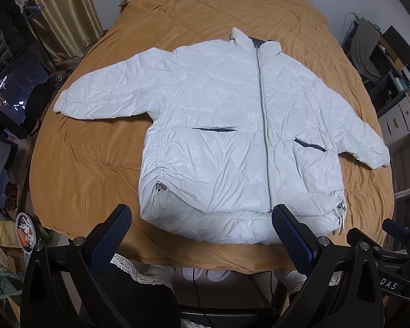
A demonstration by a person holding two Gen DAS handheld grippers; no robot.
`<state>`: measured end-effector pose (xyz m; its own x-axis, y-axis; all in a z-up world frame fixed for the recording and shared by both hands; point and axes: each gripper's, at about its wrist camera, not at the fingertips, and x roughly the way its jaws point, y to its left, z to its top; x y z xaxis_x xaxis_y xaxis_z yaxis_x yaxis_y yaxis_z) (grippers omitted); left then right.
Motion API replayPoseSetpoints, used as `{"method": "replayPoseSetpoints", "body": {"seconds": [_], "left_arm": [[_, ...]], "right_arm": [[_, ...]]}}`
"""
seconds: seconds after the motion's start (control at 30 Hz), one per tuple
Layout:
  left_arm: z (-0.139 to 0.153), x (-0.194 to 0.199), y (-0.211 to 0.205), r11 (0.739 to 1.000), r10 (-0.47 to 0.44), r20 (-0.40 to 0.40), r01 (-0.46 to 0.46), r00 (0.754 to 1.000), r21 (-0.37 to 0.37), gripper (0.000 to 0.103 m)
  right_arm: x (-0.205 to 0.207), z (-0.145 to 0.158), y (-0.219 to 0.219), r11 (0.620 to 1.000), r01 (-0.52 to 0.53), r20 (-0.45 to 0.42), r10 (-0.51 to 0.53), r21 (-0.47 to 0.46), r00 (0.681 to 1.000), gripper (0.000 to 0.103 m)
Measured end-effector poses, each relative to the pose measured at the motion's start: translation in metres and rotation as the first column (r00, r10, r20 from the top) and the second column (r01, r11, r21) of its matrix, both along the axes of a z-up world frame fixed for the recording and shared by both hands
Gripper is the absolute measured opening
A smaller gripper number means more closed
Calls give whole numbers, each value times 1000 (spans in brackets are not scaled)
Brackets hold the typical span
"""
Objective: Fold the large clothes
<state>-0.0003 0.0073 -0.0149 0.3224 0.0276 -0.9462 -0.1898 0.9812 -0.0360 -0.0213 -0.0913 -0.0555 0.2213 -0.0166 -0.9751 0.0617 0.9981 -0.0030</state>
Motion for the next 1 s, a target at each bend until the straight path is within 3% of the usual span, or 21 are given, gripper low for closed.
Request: {"method": "replayPoseSetpoints", "body": {"seconds": [1.0], "left_arm": [[-1, -2, -1, 1000, -1, -2, 1, 1000, -1, 102]], "right_arm": [[0, -1, 1, 1000, 0, -8, 0, 2, 1000, 103]]}}
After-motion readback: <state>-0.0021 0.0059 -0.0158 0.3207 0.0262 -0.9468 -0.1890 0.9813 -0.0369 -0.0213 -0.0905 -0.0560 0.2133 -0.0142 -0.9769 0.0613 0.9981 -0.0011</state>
